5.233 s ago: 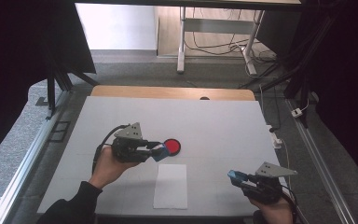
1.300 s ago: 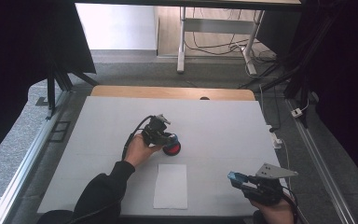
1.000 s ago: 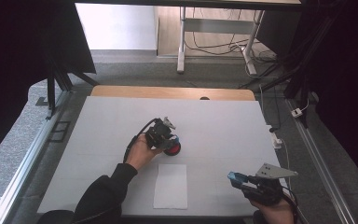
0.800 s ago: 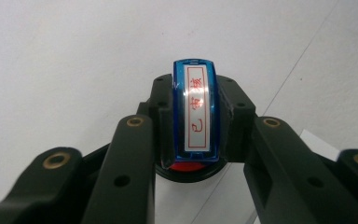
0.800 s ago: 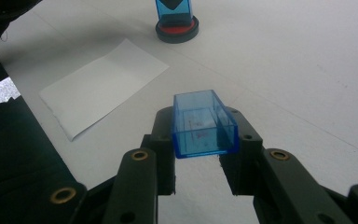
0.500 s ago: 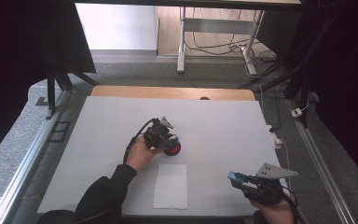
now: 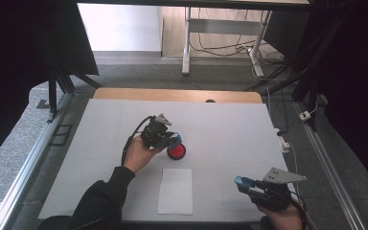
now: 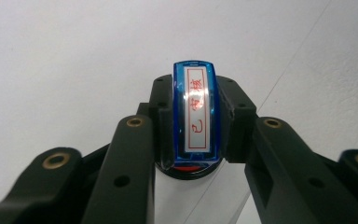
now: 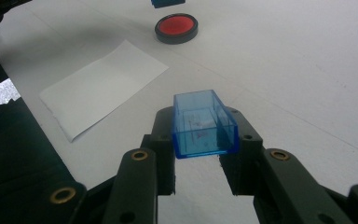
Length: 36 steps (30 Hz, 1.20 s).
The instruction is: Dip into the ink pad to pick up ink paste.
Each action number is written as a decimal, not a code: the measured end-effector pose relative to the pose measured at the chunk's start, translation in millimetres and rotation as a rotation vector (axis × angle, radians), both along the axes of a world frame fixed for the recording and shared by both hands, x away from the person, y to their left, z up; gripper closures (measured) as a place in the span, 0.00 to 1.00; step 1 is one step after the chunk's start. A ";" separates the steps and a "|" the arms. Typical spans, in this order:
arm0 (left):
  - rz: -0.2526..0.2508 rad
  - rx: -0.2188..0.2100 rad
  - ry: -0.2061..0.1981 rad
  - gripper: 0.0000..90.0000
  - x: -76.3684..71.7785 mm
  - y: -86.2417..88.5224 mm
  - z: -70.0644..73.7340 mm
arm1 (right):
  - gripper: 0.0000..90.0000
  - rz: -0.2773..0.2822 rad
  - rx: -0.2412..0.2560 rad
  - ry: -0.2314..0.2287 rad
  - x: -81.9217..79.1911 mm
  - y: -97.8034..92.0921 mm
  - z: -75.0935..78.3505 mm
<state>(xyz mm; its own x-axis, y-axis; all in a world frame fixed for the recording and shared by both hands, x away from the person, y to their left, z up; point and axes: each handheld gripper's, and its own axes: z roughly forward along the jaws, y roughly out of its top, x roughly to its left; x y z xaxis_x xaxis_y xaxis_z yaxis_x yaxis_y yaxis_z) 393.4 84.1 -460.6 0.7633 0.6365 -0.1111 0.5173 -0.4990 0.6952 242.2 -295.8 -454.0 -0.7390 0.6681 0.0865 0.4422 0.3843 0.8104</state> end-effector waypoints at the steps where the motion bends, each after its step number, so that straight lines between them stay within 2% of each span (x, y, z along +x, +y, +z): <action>1: 0.000 -0.002 -0.001 0.78 -0.1 0.0 0.4 | 0.76 0.000 0.000 0.000 0.0 0.0 0.0; 13: -0.021 0.046 0.022 0.78 0.8 -10.8 -14.6 | 0.76 0.002 0.000 0.001 0.1 -0.1 -0.1; 25: -0.022 0.065 0.029 0.78 2.4 -15.1 -26.2 | 0.76 0.003 0.004 0.002 0.3 -0.1 -0.2; 30: -0.024 0.068 0.029 0.78 3.3 -16.2 -26.1 | 0.76 0.005 0.003 0.003 0.4 0.0 -0.3; 33: -0.029 0.086 0.026 0.78 3.1 -18.5 -25.2 | 0.76 0.006 0.003 0.003 0.5 0.2 -0.4; 36: -0.037 0.128 -0.005 0.78 -0.8 -23.6 -24.0 | 0.76 0.006 -0.003 0.006 0.4 0.2 -0.1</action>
